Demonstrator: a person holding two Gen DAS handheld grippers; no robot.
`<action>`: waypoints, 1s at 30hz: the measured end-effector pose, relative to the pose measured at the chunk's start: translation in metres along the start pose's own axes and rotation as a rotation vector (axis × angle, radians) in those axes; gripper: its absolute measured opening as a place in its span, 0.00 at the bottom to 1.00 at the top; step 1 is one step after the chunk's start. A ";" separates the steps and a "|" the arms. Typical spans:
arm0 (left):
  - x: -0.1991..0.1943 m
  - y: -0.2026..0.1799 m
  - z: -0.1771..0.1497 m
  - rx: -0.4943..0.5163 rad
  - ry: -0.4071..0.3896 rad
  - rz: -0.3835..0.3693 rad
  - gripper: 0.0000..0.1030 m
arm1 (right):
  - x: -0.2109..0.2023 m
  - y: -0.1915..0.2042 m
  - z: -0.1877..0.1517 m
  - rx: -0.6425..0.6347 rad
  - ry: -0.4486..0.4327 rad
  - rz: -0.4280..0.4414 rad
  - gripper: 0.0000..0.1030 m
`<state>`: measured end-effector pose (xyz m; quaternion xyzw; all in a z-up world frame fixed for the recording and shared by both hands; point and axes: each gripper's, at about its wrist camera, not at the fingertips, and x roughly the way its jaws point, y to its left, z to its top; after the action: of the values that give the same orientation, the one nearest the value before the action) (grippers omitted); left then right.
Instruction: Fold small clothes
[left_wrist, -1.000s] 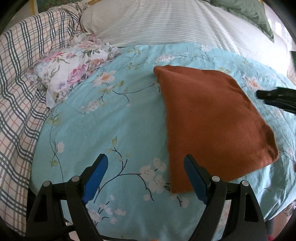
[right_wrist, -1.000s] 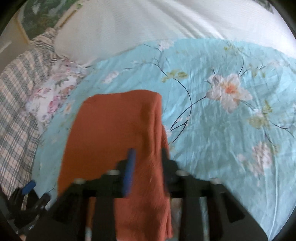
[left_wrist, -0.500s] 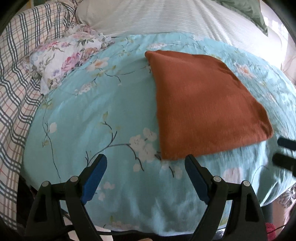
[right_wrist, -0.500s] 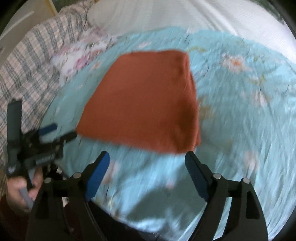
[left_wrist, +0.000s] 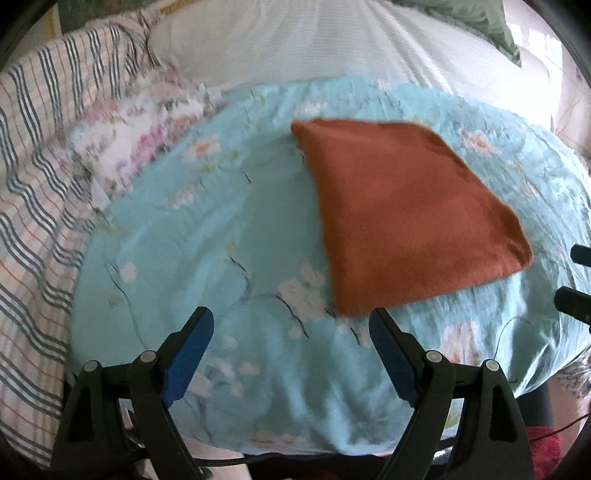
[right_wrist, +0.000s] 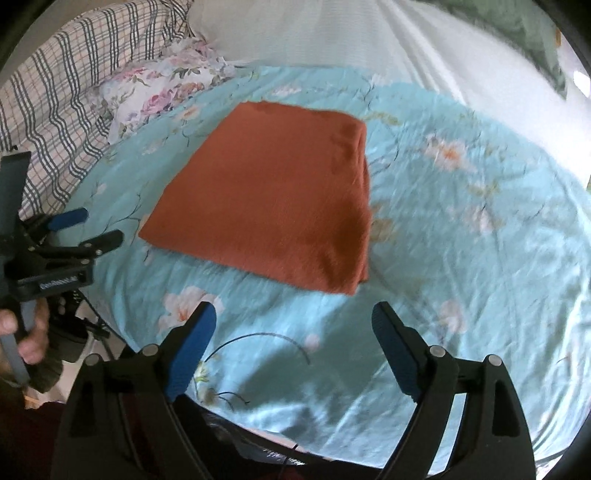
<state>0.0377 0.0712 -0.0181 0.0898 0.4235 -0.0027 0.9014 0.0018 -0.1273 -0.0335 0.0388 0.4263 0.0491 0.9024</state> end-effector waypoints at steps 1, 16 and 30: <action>-0.005 0.001 0.003 0.002 -0.019 -0.002 0.84 | -0.003 0.000 0.002 -0.007 -0.009 -0.003 0.86; 0.011 -0.028 0.024 0.063 -0.036 0.003 0.90 | 0.009 -0.015 0.018 0.021 -0.032 0.021 0.91; 0.021 -0.019 0.036 -0.016 -0.020 -0.011 0.91 | 0.019 -0.021 0.028 0.027 -0.024 0.046 0.91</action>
<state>0.0775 0.0484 -0.0143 0.0801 0.4151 -0.0050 0.9062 0.0372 -0.1465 -0.0328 0.0613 0.4150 0.0636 0.9055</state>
